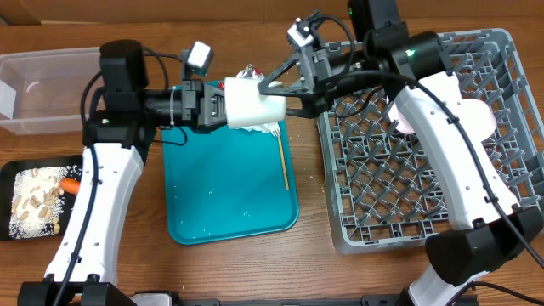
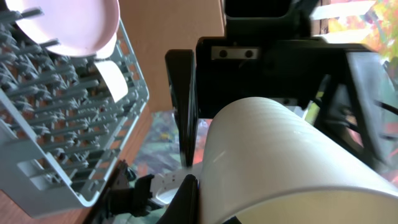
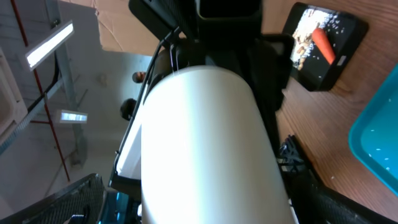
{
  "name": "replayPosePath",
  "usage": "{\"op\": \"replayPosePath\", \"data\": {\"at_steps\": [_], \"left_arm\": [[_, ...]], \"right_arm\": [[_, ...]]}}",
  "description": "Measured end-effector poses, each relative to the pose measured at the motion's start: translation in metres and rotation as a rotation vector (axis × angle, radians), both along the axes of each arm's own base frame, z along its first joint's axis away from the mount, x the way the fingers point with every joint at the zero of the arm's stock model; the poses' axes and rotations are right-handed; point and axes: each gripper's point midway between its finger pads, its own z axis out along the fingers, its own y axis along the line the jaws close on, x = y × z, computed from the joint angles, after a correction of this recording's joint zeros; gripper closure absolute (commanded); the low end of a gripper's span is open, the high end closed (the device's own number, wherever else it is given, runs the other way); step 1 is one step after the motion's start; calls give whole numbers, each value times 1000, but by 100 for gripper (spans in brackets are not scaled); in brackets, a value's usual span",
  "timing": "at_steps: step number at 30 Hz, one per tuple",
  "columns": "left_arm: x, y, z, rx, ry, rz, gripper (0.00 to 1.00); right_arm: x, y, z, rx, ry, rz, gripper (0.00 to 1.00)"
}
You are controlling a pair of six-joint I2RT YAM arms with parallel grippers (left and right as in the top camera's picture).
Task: Sort waste into correct bins and load items into the dishwasher rack
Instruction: 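Carry the cup right toward the right gripper reaching from the rack, then close the right gripper on the cup's base beside the left gripper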
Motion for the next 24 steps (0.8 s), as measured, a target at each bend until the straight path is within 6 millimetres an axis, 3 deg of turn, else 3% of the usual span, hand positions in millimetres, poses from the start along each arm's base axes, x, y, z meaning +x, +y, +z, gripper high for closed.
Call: {"op": "replayPosePath", "data": {"at_steps": [12, 24], "left_arm": [[10, -4, -2, 32, -6, 48, 96], [21, -1, -3, 54, -28, 104, 96]], "right_arm": [[-1, 8, 1, -19, 37, 0, 0], [15, 8, 1, -40, 29, -56, 3]]}}
